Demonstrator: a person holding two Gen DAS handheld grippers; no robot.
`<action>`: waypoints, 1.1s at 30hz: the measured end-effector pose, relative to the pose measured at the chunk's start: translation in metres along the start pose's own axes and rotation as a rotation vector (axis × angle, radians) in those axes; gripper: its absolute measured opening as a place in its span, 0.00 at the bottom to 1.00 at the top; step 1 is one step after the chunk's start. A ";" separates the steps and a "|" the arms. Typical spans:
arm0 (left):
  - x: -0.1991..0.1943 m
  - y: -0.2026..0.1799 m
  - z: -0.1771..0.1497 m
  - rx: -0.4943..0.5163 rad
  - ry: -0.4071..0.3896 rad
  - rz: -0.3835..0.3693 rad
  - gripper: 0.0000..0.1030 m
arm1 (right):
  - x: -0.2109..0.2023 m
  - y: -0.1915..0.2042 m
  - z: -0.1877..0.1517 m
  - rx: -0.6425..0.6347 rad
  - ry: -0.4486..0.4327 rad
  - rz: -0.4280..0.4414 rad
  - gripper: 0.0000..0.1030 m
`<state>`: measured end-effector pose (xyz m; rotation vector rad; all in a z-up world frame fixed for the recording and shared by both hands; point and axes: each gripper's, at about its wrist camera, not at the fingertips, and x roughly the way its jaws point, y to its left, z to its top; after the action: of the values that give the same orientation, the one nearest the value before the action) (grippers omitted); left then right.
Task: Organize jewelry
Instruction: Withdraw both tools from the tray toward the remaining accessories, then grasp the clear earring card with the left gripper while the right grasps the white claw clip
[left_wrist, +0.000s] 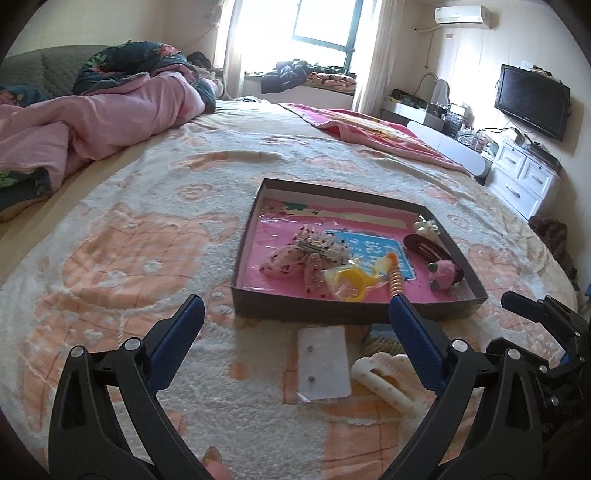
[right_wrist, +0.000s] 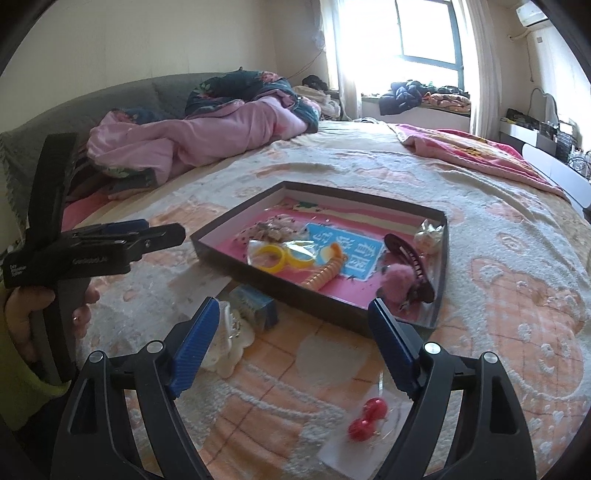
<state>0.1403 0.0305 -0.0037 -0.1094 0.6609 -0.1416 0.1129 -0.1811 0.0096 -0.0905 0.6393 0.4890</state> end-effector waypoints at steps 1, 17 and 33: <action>0.000 0.001 -0.001 0.002 0.002 0.006 0.89 | 0.000 0.002 -0.001 -0.005 0.003 0.003 0.77; 0.012 0.021 -0.017 -0.009 0.079 0.053 0.89 | 0.016 0.034 -0.013 -0.057 0.048 0.042 0.77; 0.032 0.023 -0.030 -0.036 0.199 -0.042 0.68 | 0.057 0.063 -0.031 -0.145 0.104 0.018 0.56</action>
<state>0.1489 0.0461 -0.0497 -0.1454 0.8597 -0.1824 0.1053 -0.1091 -0.0448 -0.2484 0.7070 0.5503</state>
